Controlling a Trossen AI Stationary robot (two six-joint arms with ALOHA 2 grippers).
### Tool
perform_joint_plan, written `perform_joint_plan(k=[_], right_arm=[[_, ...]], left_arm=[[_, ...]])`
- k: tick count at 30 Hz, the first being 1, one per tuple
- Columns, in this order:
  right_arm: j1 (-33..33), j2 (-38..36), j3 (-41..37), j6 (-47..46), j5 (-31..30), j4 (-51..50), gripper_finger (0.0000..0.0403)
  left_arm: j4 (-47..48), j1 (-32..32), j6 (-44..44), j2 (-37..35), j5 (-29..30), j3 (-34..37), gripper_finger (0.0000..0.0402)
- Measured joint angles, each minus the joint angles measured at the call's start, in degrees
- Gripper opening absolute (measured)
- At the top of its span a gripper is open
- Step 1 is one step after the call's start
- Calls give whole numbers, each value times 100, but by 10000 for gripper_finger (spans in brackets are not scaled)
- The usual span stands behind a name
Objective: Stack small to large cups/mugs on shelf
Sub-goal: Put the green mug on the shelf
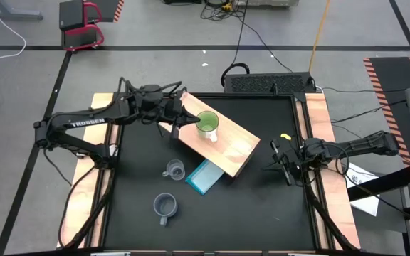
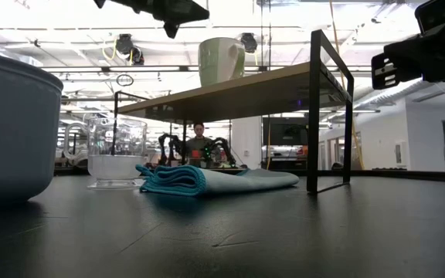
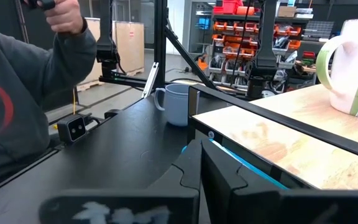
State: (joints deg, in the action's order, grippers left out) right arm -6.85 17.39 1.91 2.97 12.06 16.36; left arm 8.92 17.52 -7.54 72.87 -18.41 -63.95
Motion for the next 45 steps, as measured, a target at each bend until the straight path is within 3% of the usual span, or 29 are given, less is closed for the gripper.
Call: perform_joint_plan(k=[6, 12, 23, 30, 37, 45], right_arm=[[0, 0, 1, 32, 0, -10, 0], [0, 0, 0, 52, 0, -13, 0], [0, 0, 1, 52, 0, -40, 0], [0, 0, 0, 49, -2, -40, 0], [0, 0, 0, 49, 0, -41, 0], [2, 162, 0, 65, 0, -55, 0]], left_arm=[[984, 4, -389, 105, 62, -750, 0], [1250, 108, -448, 204, 92, -1183, 0], [2214, 343, -829, 1211, 74, -2340, 0], [2962, 404, -1681, 1652, 94, -2895, 0], [3446, 400, -2384, 1666, 96, -3234, 1], [4336, 315, -3787, 1666, 183, -3324, 3]])
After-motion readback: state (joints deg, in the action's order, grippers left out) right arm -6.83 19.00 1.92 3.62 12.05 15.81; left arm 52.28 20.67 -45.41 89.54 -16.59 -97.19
